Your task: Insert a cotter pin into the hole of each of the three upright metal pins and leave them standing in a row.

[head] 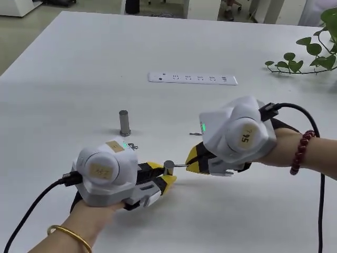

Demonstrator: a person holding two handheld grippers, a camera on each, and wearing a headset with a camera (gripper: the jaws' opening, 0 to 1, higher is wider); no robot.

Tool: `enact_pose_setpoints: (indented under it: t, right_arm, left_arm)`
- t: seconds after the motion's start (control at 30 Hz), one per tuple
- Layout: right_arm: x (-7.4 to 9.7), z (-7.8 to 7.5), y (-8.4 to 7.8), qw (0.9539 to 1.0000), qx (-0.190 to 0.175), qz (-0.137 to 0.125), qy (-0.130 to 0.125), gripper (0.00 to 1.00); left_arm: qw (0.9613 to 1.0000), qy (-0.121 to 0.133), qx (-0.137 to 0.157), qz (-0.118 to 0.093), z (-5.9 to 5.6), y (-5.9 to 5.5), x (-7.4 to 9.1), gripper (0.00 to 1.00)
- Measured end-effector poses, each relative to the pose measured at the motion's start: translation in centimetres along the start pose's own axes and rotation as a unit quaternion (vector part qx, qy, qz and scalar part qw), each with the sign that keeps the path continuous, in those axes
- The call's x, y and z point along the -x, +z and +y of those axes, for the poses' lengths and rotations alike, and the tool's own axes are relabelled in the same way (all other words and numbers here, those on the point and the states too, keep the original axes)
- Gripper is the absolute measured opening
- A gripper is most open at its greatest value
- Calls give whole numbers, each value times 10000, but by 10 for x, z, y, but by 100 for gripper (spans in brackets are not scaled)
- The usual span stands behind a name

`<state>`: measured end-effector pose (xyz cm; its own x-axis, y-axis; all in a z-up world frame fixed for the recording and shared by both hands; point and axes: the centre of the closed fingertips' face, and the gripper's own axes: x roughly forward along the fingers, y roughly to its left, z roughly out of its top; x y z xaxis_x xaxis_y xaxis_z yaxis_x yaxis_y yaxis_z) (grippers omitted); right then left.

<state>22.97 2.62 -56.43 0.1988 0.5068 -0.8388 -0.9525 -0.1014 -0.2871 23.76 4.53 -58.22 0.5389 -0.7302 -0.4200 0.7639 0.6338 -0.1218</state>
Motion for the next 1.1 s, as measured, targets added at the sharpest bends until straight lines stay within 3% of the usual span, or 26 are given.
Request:
enact_pose_setpoints:
  t: [0.73,0.9,1.0,1.1]
  right_arm:
    - [-9,3,17,9981,-608,-104,53,0]
    - [-10,3,19,9985,-539,-124,32,0]
    - [-8,3,21,9972,-715,-225,35,0]
    - [-3,4,27,9973,-615,-405,26,7]
  left_arm:
    - [9997,41,219,41,-1,-7,-2,12]
    - [9998,37,210,67,0,-8,-2,12]
    - [9997,39,228,67,0,-8,-2,12]
    - [9997,33,228,71,0,-8,-2,12]
